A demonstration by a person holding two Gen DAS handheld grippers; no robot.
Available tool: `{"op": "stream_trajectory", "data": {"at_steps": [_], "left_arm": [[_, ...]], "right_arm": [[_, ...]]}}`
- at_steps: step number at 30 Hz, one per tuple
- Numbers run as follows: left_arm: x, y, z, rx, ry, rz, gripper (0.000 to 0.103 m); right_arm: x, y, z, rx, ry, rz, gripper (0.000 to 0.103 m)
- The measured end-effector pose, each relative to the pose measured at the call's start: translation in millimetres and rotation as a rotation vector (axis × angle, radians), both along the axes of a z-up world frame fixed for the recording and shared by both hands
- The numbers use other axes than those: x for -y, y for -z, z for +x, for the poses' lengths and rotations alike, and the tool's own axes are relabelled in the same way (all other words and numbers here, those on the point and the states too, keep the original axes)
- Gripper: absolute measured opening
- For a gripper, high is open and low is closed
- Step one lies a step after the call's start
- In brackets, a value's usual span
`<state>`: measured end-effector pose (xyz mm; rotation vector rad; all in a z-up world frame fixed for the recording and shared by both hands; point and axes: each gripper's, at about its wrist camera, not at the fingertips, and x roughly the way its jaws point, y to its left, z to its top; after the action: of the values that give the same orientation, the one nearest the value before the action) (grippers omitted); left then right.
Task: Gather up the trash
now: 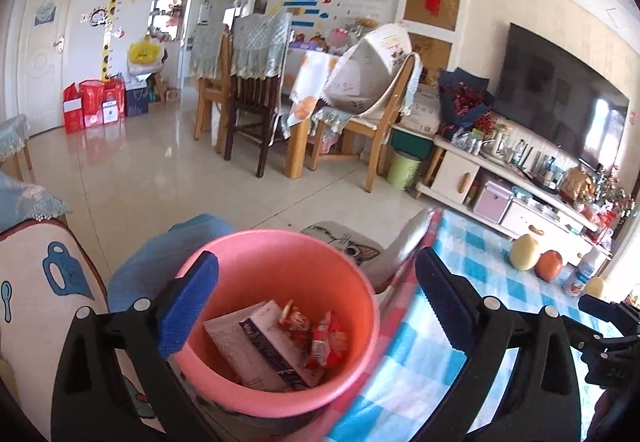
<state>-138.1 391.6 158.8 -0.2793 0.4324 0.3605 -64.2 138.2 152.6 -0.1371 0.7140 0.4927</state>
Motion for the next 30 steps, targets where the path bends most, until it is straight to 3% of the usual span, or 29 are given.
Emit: {"op": "stream_trajectory", "data": {"at_steps": [4,14,30], "left_arm": [[34,-18,-8,0.044,0.058,0.008,0.099],[133,-46,-13,0.064,0.223,0.058,0.099],[284,-80,-33,0.097,0.402,0.179,0.099]], "right_arm": [[38,-6,-12,0.018,0.089,-0.004,0.089],[131,-22,-46,0.113,0.264,0.014,0.089],[249,-45,-95,0.242,0.466,0.087,0.089]]}}
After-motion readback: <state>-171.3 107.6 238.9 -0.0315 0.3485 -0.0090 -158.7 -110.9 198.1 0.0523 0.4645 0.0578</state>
